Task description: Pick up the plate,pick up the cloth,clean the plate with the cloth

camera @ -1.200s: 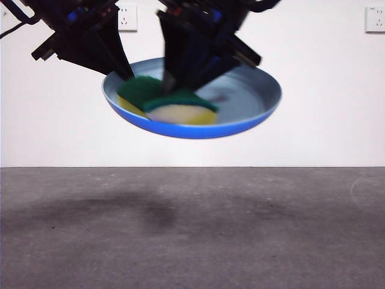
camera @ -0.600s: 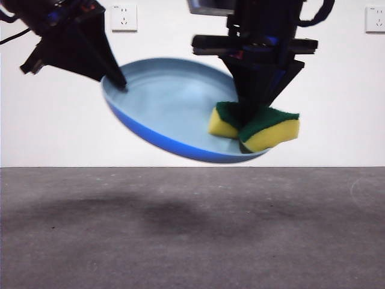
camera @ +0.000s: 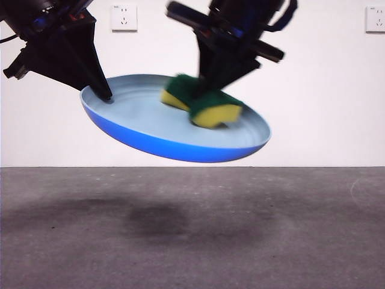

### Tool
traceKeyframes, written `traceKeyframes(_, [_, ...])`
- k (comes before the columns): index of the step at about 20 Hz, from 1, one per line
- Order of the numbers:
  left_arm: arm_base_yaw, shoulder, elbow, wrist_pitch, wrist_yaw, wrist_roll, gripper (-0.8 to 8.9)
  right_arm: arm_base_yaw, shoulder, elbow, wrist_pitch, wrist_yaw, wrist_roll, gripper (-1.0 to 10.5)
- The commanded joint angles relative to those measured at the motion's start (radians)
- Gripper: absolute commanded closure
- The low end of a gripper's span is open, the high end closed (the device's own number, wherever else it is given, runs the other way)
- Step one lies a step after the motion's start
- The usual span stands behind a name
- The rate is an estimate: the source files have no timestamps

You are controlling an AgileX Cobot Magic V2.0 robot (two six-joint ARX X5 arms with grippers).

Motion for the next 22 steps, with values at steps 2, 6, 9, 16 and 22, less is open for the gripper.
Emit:
traceKeyframes(2, [-0.025,-0.006,0.004,0.087,0.017,0.027,8.22,0.040,0.014,-0.008,0.029,-0.062,0.025,9.6])
traceKeyframes(6, [-0.025,-0.002,0.004,0.164,-0.207,0.021,8.22,0.066,0.002,-0.008,0.034,-0.058,0.024,9.6])
traceKeyframes(9, [-0.004,0.046,0.004,0.164,-0.298,0.035,8.22,0.048,-0.048,-0.008,0.013,-0.051,0.025,9.6])
traceKeyframes(16, [0.051,0.304,0.004,0.246,-0.306,0.055,8.22,-0.001,-0.212,-0.008,-0.148,0.113,0.014,9.6])
traceKeyframes(22, [0.085,0.413,0.004,0.289,-0.385,0.066,8.06,-0.077,-0.256,-0.008,-0.286,0.157,0.000,9.6])
